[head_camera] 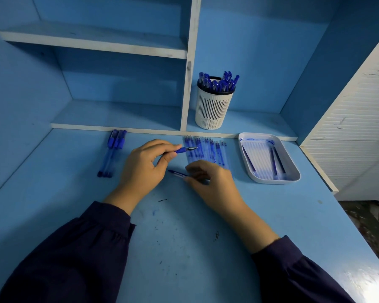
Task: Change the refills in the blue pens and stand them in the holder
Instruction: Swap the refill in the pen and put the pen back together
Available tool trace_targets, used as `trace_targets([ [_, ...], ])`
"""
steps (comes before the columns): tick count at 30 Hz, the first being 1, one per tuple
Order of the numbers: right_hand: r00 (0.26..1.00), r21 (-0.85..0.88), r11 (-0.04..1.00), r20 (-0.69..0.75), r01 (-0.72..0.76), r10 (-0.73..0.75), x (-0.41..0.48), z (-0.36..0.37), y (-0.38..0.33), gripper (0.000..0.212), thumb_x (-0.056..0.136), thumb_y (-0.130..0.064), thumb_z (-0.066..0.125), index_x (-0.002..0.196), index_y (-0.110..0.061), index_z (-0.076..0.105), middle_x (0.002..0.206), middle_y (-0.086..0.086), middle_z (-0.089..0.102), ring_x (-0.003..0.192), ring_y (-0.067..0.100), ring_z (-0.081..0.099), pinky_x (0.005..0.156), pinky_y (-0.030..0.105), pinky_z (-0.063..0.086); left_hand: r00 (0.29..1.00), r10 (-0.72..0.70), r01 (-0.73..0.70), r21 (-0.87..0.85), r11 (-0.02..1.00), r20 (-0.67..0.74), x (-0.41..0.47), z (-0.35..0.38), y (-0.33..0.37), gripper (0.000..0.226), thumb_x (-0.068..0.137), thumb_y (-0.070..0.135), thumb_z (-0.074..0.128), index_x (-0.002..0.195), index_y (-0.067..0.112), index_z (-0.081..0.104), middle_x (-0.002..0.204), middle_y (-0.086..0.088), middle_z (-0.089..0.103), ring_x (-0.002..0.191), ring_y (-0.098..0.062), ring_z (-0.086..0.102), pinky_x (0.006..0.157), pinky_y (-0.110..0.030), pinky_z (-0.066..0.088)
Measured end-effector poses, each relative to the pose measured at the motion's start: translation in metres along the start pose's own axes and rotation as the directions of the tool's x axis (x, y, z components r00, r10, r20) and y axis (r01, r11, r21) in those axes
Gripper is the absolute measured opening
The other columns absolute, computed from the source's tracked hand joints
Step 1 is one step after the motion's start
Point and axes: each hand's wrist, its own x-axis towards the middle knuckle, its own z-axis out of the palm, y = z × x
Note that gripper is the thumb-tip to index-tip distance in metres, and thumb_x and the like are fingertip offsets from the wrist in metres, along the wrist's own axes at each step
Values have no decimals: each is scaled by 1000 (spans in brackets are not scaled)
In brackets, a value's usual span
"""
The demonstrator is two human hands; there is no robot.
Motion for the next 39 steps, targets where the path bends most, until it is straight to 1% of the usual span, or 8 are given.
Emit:
trace_targets([
  [4, 993, -114, 987, 16, 115, -114, 1, 5, -1, 15, 84, -5, 68, 99, -7, 70, 91, 5, 67, 78, 13, 60, 73, 9, 44, 1000, -9, 9, 2, 1000, 6, -1, 0, 0, 20, 94, 18, 64, 110, 12, 75, 101, 6, 71, 93, -8, 66, 81, -31, 56],
  [7, 994, -138, 984, 11, 110, -110, 1, 3, -2, 12, 85, -2, 63, 94, -8, 69, 86, 3, 65, 72, 11, 56, 68, 8, 41, 1000, -15, 15, -3, 1000, 12, -2, 1, 1, 20, 93, 16, 64, 109, 12, 75, 101, 6, 71, 93, -7, 66, 81, -30, 56],
  [13, 979, 75, 990, -156, -120, 130, 7, -17, 4, 17, 91, -6, 55, 91, -16, 69, 75, -6, 62, 62, 1, 52, 60, 9, 37, 999, -22, 21, 11, 1000, 34, -4, -1, 1, 21, 93, 19, 63, 110, 15, 75, 100, 8, 70, 92, -5, 65, 79, -30, 56],
  [15, 961, 161, 977, -219, -138, 172, 10, -23, 5, 18, 91, -5, 53, 90, -14, 68, 70, -9, 59, 58, 0, 49, 58, 11, 36, 999, -21, 20, 15, 1000, 44, -5, 0, 1, 21, 93, 19, 63, 110, 15, 75, 100, 7, 71, 91, -7, 65, 78, -32, 57],
  [19, 941, 226, 968, -290, -110, 175, 12, -28, 3, 19, 92, -2, 51, 91, -11, 68, 74, -9, 58, 59, -2, 49, 59, 9, 36, 998, -22, 21, 12, 1000, 61, -5, 1, 2, 22, 93, 20, 62, 111, 15, 75, 101, 7, 71, 92, -8, 66, 78, -34, 57],
  [28, 973, 186, 982, -229, 2, 41, 9, -25, -2, 14, 91, -4, 57, 94, -11, 69, 80, 0, 62, 64, 2, 53, 65, 11, 39, 998, 19, -19, -7, 1000, 67, -6, 4, 7, 19, 93, 18, 64, 109, 14, 75, 100, 8, 71, 91, -8, 67, 77, -34, 57],
  [35, 994, 240, 970, -108, 41, -16, 7, -32, -8, 14, 87, 3, 65, 99, -3, 70, 66, -25, 59, 64, 0, 56, 66, 11, 43, 998, 52, -51, -23, 998, 33, -7, 4, 12, 18, 93, 13, 65, 109, 11, 74, 99, 7, 71, 92, -3, 64, 80, -23, 54],
  [39, 992, 259, 965, -121, 49, -18, 5, -33, -8, 16, 84, 2, 69, 97, -7, 72, 66, -23, 63, 64, -1, 59, 67, 10, 44, 998, 61, -60, -53, 997, 6, -9, 5, 15, 20, 89, 2, 69, 108, 7, 74, 96, 5, 71, 89, 4, 63, 81, -14, 50],
])
